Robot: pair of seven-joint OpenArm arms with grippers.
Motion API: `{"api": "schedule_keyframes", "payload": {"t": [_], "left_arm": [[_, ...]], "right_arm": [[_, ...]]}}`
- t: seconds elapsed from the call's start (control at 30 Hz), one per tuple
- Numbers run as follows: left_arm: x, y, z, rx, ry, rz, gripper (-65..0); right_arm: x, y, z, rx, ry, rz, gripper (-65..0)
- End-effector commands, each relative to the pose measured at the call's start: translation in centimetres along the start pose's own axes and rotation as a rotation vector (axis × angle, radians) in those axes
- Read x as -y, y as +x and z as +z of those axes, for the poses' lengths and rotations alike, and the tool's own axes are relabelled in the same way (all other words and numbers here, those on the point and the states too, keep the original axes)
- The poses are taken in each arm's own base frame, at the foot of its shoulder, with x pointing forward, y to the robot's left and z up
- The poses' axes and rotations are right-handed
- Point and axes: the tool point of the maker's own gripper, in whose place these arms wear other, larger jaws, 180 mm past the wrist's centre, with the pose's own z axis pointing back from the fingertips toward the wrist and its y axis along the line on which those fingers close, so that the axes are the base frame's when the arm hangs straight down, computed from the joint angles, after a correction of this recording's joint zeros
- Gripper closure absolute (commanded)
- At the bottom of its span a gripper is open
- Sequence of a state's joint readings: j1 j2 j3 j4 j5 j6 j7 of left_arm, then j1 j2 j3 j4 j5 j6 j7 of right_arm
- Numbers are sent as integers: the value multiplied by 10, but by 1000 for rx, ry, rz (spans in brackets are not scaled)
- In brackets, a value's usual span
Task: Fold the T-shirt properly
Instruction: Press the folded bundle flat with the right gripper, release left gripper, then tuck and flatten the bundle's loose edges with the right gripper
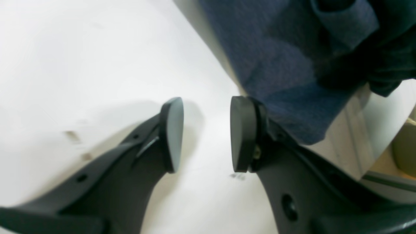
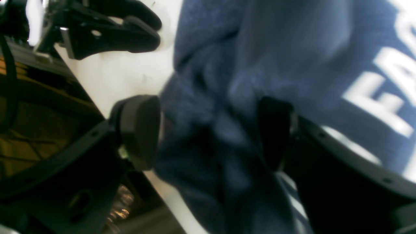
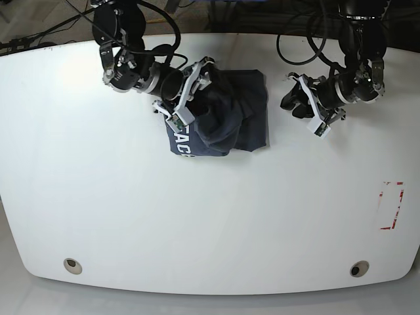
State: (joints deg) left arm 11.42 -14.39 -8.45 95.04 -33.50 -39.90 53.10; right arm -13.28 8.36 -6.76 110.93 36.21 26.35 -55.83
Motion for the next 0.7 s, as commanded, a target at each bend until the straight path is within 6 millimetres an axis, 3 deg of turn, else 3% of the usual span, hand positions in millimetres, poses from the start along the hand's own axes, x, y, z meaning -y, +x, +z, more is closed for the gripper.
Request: {"api": "schedule_keyframes", "payload": {"t": [0.0, 0.2, 0.33, 0.43, 0.57, 0.67], "left_arm": [[1, 24, 10, 67, 7, -49, -225], [-18, 32, 41, 84, 96, -105, -224], [-38, 32, 60, 75, 162, -123, -224], [-47, 31, 68, 59, 184, -139, -224], [-51, 30, 71, 45, 195, -152, -224], [-51, 30, 72, 44, 197, -151, -224]], "right_arm": [[-32, 29, -12, 98, 91, 6, -453], [-67, 70, -36, 167, 195, 43, -453], [-67, 88, -47, 189, 211, 41, -453], [-70, 97, -40, 218, 207, 66, -453], [-58, 97, -21, 223, 159, 125, -453], [-44, 75, -16, 166, 124, 125, -453]]}}
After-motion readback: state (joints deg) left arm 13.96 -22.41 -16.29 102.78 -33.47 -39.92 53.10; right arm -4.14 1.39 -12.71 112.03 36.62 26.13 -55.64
